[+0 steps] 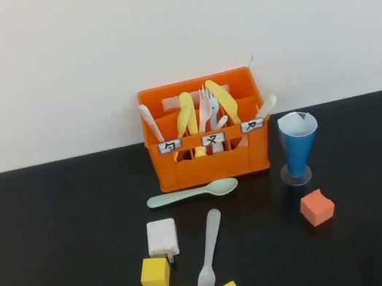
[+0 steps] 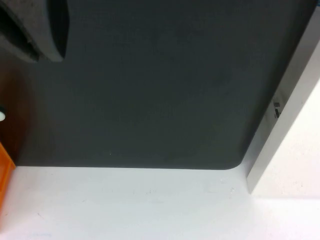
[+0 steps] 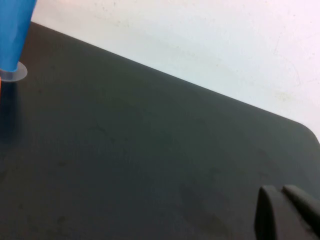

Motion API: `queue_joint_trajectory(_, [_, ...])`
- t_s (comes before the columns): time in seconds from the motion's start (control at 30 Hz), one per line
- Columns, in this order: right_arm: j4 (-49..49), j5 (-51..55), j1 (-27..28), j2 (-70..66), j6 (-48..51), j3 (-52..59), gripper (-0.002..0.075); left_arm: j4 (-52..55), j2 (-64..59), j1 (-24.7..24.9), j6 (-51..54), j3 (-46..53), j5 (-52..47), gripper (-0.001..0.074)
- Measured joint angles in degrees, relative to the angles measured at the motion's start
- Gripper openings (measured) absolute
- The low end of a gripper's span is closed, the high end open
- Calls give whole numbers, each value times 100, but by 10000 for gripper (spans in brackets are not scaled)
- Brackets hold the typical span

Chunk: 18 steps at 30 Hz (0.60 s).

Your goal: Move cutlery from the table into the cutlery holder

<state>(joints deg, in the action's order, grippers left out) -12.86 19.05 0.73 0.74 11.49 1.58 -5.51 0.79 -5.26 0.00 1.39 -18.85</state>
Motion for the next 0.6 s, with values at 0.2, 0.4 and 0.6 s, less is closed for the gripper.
queue_joint_trajectory(0.2, [309,0,0,0,0,0,-3,0,0,0,0,0,0,-1])
queue_joint_trajectory(0.4, [734,0,0,0,-19,0,-3,0,0,0,0,0,0,-1])
queue_joint_trajectory(0.6, [901,0,0,0,-32,0,-3,0,0,0,0,0,0,-1])
